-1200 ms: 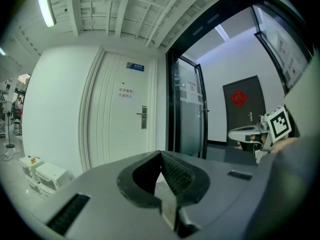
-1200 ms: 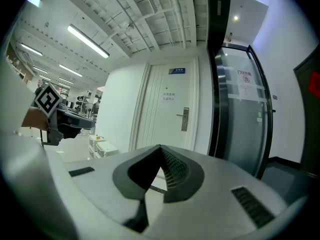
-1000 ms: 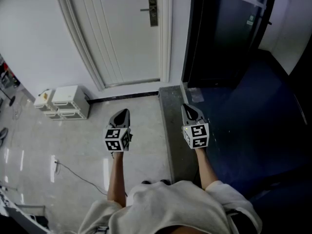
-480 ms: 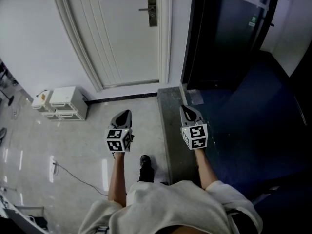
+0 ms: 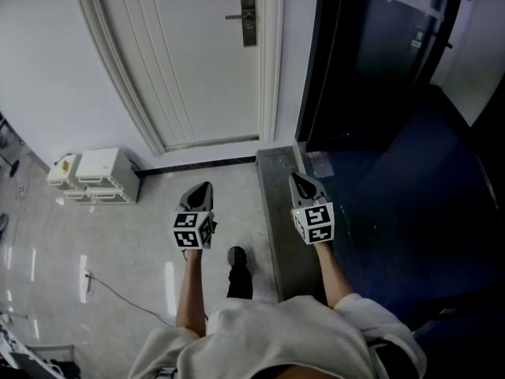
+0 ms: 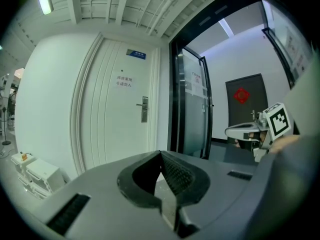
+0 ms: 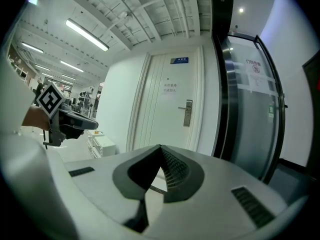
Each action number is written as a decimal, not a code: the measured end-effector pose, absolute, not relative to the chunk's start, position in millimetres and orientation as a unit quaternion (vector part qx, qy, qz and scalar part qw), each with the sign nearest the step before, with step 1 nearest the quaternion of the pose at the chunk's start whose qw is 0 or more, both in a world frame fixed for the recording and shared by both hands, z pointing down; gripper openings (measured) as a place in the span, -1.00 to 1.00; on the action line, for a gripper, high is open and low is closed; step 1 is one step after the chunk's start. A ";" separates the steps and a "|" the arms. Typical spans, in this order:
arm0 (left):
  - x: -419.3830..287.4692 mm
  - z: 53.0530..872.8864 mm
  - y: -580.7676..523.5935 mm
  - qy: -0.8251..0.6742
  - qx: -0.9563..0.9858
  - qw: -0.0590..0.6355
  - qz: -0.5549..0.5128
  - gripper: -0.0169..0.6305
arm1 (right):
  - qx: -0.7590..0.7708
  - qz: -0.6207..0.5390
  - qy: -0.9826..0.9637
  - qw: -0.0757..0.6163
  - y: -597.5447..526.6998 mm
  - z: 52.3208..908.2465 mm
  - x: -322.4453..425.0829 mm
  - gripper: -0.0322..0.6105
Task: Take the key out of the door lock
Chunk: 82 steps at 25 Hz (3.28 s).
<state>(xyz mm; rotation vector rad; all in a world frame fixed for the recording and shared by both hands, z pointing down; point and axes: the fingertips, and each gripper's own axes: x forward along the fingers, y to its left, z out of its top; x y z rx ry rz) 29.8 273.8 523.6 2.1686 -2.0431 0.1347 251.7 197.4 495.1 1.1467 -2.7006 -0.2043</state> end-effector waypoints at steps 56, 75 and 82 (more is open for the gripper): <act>-213.9 514.7 -252.8 -0.644 0.758 0.092 0.045 -0.89 | 0.419 -0.062 -0.897 0.129 -300.2 493.5 3.8 -0.83; -248.4 485.1 -467.8 -0.674 0.733 0.080 0.041 -0.89 | 0.375 -0.079 -0.917 0.107 -533.3 458.3 -48.7 -0.83; -260.4 501.8 -475.9 -0.680 0.725 0.095 0.058 -0.89 | 0.363 -0.060 -0.923 0.114 -548.1 479.8 -63.8 -0.83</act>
